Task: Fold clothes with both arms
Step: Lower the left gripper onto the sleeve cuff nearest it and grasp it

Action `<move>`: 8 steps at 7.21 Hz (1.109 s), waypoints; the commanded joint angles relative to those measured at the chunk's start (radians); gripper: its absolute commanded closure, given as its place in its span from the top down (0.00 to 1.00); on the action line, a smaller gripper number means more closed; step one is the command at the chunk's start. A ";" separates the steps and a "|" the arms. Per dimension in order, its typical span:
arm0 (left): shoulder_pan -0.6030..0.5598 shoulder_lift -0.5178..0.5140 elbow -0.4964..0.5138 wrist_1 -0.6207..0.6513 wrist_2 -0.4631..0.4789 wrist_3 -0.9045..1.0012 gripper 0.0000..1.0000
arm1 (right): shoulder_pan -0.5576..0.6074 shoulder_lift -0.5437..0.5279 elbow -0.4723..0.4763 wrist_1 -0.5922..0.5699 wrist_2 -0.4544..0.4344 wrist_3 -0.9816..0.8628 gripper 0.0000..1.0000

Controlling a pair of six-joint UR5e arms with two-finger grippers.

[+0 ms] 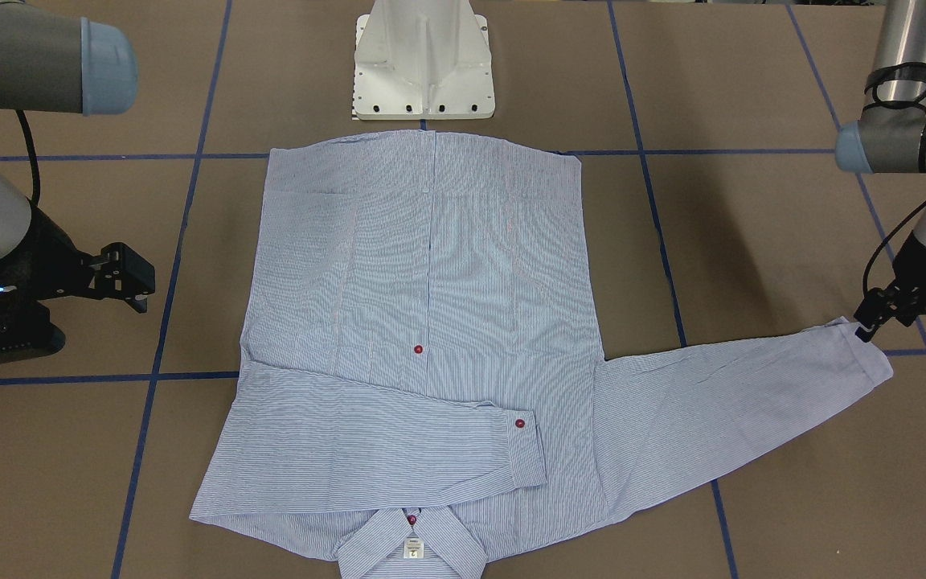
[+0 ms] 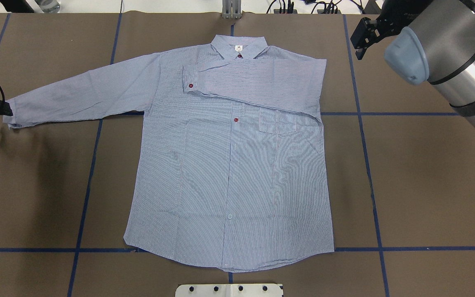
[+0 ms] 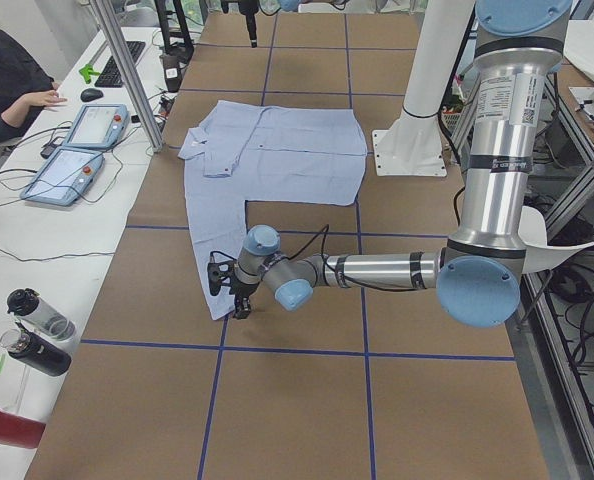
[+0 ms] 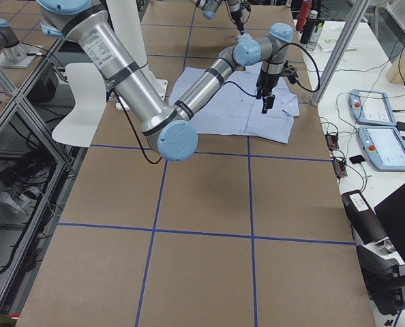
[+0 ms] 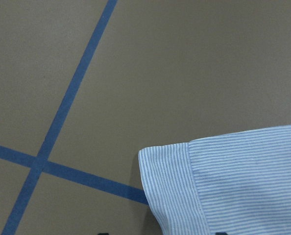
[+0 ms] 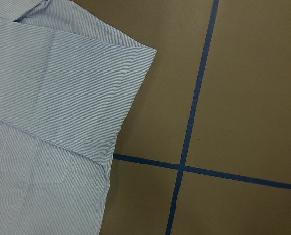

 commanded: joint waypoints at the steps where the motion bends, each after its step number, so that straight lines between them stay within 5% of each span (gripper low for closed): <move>1: 0.003 -0.011 0.022 0.001 0.000 0.003 0.76 | 0.001 -0.003 0.002 0.000 -0.002 0.000 1.00; 8: 0.005 -0.037 0.051 0.001 0.000 -0.002 0.59 | 0.001 -0.018 0.015 0.000 -0.006 -0.002 1.00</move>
